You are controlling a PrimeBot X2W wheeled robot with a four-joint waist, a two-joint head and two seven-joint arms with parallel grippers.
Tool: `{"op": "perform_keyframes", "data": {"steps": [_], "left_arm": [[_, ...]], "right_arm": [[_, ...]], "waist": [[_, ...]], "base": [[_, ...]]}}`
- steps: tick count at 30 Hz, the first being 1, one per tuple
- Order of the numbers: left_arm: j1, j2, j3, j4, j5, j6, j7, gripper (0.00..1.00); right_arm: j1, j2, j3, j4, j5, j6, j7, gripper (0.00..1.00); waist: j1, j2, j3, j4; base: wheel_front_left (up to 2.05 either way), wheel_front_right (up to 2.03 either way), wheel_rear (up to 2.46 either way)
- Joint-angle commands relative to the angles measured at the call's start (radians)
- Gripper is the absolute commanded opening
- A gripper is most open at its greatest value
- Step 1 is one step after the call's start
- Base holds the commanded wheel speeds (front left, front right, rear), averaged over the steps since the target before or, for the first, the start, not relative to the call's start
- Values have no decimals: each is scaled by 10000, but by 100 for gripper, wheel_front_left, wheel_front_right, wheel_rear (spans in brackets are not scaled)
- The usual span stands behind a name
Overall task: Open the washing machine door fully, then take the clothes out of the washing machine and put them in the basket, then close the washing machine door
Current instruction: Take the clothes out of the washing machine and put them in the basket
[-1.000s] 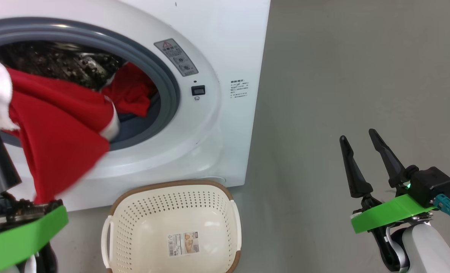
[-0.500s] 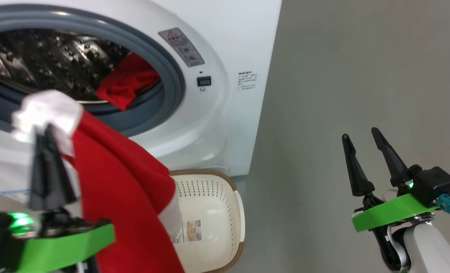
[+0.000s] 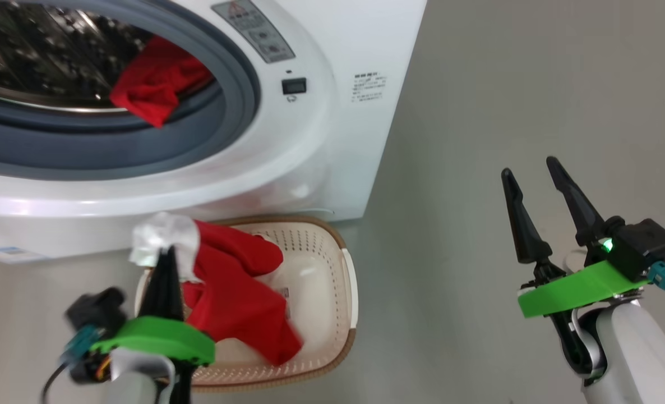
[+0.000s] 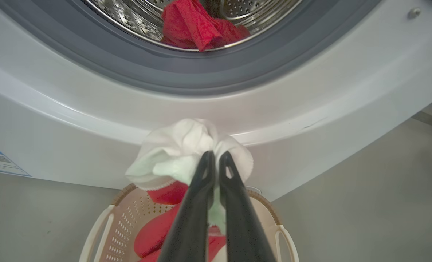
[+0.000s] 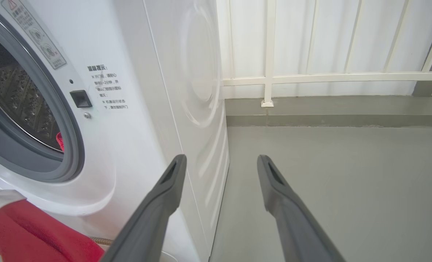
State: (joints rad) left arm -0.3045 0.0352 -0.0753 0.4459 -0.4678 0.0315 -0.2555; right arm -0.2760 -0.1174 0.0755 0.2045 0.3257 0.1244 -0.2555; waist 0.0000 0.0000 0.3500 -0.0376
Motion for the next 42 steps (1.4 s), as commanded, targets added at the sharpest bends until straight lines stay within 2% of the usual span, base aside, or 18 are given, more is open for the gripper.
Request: {"op": "perform_keyframes", "data": {"steps": [1,6,11,20,21,22,25,26,27,28,36,42], "left_arm": [[-355,151,161,215,-11,-165,-48,0],[-1759,187,-122,3024,-202,-791,484,0],[-2893,342,-606,5188,107,-1064,777,0],[-4287,493,-611,7599,-243,-1399,1207,0],[-4349,521,-595,7733,-281,-1415,1186,4],[-4392,545,-586,7849,-311,-1426,1182,22],[-4469,585,-625,8069,-346,-1463,1145,31],[-4494,585,-674,8095,-324,-1483,1032,45],[-4518,581,-717,8105,-304,-1501,842,77],[-4530,571,-746,8103,-301,-1519,653,100],[-4260,604,-676,7442,-180,-1405,-47,100],[-2662,627,126,3908,696,-1068,-59,100]], "right_arm": [[-189,-63,202,-263,151,63,-63,100],[-436,-27,337,-287,197,63,-63,100],[-666,18,450,-296,274,63,-63,100],[-1088,92,605,-373,370,63,-63,100],[-1119,111,604,-361,379,63,-63,100],[-1143,127,591,-349,384,63,-63,100],[-1170,152,520,-306,384,63,-63,100],[-1171,153,497,-289,379,63,-63,100],[-1161,151,470,-266,369,63,-63,100],[-1136,152,447,-236,355,63,-63,100],[-992,168,358,-182,240,63,-63,100],[-724,173,224,-211,154,63,-63,100]], "waist": [[0,0,367,-177],[0,0,858,-398],[0,0,1379,-635],[0,0,2234,-1185],[0,0,2274,-1254],[0,0,2304,-1312],[0,0,2306,-1398],[0,0,2282,-1405],[0,0,2228,-1399],[0,0,2155,-1386],[0,0,1474,-1120],[0,0,603,-708]], "base": [[0,0,0],[0,0,0],[0,0,0],[0,0,0],[0,0,0],[0,0,0],[0,0,0],[0,0,0],[0,0,0],[0,0,0],[0,0,0],[0,0,0]]}}
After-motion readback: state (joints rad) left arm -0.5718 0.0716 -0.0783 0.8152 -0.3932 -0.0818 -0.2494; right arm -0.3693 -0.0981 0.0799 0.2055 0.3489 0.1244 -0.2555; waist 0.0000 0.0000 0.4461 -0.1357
